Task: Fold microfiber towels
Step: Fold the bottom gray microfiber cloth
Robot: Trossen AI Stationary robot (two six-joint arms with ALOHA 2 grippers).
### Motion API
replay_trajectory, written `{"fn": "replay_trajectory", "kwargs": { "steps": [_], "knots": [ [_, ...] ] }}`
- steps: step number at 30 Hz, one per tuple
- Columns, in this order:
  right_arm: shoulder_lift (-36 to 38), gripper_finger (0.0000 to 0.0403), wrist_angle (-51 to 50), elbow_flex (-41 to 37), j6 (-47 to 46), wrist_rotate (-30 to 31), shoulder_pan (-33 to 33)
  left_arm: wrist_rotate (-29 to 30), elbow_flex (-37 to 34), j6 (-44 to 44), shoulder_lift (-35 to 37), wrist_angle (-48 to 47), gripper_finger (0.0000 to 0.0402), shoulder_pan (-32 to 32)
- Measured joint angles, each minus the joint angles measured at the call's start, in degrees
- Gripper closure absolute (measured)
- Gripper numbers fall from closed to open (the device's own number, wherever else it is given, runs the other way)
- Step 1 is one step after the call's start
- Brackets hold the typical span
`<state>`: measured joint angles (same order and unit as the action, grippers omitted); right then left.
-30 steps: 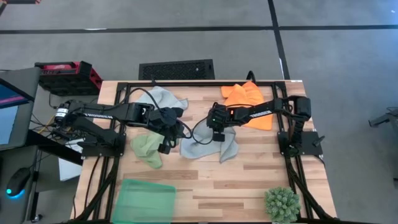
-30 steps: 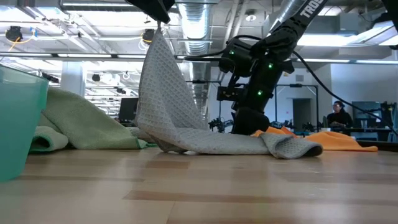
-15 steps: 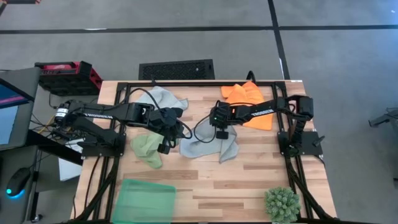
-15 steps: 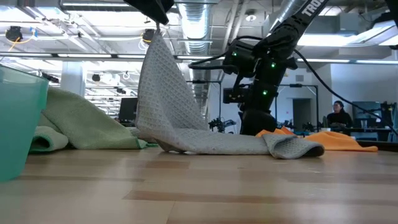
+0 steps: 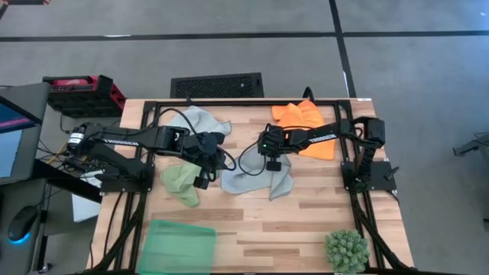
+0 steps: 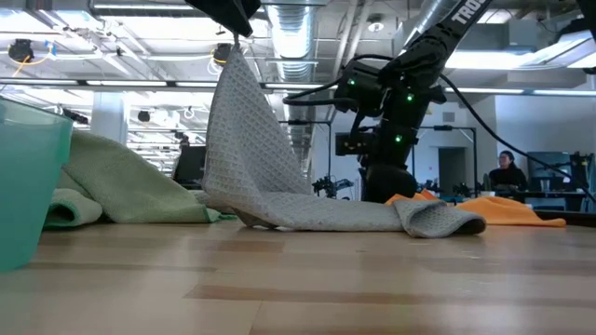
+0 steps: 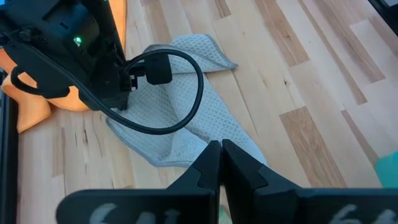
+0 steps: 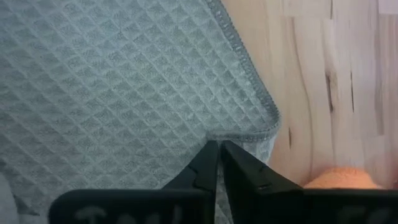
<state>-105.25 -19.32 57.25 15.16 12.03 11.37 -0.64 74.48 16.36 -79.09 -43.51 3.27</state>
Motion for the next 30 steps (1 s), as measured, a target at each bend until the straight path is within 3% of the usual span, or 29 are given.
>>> {"fn": "replay_trajectory", "kwargs": {
  "steps": [16,21,28,30],
  "knots": [
    [-0.02,0.0280,0.51,0.07,-0.14,2.01,0.19,0.00,0.00,-0.11,0.00,-0.68,0.0401,0.02],
    [-0.04,0.0303,0.49,0.09,-0.20,1.99,0.49,0.00,0.00,-0.11,0.00,-0.73,0.0401,0.02],
    [-0.04,0.0387,0.51,0.11,-3.06,1.97,0.51,0.01,0.00,-0.11,0.00,-0.83,0.0401,0.02],
    [-0.06,0.0394,0.51,0.11,-3.19,1.99,0.51,0.00,0.00,-0.09,0.00,-0.83,0.0401,0.02]
  ]
}}
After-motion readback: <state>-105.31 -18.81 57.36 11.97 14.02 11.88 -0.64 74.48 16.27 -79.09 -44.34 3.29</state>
